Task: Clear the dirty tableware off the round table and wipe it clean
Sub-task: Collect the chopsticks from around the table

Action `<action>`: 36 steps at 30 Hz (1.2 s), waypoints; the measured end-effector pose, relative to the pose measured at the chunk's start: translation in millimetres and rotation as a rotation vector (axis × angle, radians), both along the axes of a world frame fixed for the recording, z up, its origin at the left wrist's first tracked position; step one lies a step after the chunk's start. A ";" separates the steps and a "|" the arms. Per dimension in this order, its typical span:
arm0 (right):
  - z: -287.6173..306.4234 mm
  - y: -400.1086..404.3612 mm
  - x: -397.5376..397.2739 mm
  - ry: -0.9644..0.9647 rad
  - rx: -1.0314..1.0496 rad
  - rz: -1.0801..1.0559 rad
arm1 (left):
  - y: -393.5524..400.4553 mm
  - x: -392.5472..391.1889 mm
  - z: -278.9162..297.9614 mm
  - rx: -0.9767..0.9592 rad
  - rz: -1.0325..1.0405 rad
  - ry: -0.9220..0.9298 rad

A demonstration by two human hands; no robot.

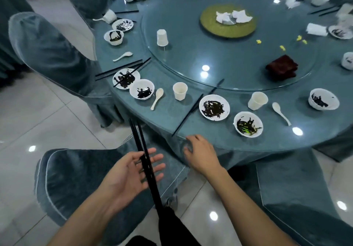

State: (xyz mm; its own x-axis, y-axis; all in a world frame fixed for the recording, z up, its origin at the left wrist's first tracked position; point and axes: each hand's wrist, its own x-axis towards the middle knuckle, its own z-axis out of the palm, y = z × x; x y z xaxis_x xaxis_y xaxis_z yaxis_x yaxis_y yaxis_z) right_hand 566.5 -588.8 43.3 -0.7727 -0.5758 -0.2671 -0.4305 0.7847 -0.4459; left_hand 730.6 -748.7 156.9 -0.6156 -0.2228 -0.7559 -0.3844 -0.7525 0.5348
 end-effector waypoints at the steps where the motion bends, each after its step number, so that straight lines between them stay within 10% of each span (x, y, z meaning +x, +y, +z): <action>1: -5.4 -11.1 -12.6 -0.002 0.030 -0.001 | -8.7 -4.3 -1.7 -0.004 -0.007 -0.003; 14: -63.4 -94.7 -118.3 0.007 0.215 -0.098 | -56.2 -43.1 -42.5 0.086 -0.091 -0.154; 36: -72.2 -91.7 -33.6 0.120 0.070 -0.196 | -90.5 -61.4 -58.0 0.119 -0.234 -0.163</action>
State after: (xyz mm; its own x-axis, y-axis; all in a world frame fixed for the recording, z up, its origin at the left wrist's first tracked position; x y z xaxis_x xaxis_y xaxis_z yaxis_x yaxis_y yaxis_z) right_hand 532.9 -680.5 -28.8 -0.8966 -0.3947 -0.2008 -0.3135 0.8859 -0.3419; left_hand 669.2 -839.2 98.9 -0.5081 0.0071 -0.8612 -0.6282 -0.6871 0.3650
